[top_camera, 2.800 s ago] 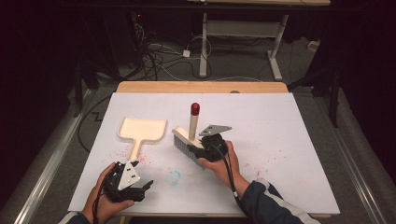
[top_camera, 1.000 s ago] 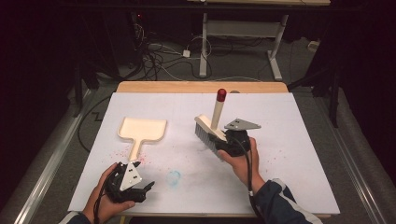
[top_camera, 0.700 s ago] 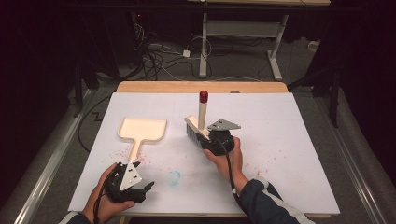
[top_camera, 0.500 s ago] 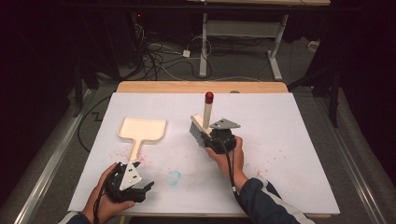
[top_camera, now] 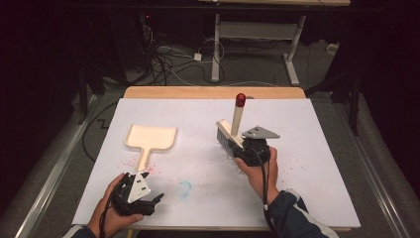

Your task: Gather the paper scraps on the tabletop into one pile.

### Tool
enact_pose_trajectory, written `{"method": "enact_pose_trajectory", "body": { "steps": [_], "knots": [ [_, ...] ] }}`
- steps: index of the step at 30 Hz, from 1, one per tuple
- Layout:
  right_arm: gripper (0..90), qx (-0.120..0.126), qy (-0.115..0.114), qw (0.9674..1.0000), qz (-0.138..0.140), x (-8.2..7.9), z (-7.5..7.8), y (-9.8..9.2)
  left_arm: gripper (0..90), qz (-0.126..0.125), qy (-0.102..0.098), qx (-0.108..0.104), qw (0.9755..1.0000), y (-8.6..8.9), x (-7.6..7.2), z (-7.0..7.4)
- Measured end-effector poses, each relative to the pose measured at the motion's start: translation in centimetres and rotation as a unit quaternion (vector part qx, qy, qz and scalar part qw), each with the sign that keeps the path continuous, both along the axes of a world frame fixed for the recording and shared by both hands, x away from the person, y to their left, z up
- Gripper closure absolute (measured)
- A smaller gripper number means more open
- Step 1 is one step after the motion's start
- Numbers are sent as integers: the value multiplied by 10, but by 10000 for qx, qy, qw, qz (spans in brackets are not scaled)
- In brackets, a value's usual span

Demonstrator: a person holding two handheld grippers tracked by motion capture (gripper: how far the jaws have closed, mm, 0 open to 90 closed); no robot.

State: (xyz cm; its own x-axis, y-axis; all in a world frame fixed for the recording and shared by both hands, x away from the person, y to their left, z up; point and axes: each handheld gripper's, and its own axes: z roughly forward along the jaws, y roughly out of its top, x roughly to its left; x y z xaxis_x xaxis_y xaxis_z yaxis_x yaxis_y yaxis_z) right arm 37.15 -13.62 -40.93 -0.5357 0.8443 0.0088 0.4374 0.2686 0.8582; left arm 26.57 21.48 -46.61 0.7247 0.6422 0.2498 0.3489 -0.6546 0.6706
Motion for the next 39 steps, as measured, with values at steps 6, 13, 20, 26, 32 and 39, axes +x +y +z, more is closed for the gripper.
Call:
{"method": "enact_pose_trajectory", "body": {
  "steps": [6,13,20,26,32,39],
  "knots": [
    [671,52,-149,9988,453,-8,11,-11,194,-5,-11,11,10000,0,0,0],
    [671,-15,-237,9941,1055,-11,8,-33,194,-5,3,5,10000,0,0,0],
    [672,53,-246,9792,2015,-24,3,-52,194,5,26,30,10000,1,1,-1],
    [674,117,61,9644,2642,-28,-21,-59,194,20,28,22,10000,0,1,-1],
    [671,-346,244,9606,2746,-25,-27,-65,194,10,39,25,10000,1,1,-1],
    [677,-920,496,9539,2813,-23,-23,-68,194,-18,61,41,10000,0,2,-2]
  ]
}}
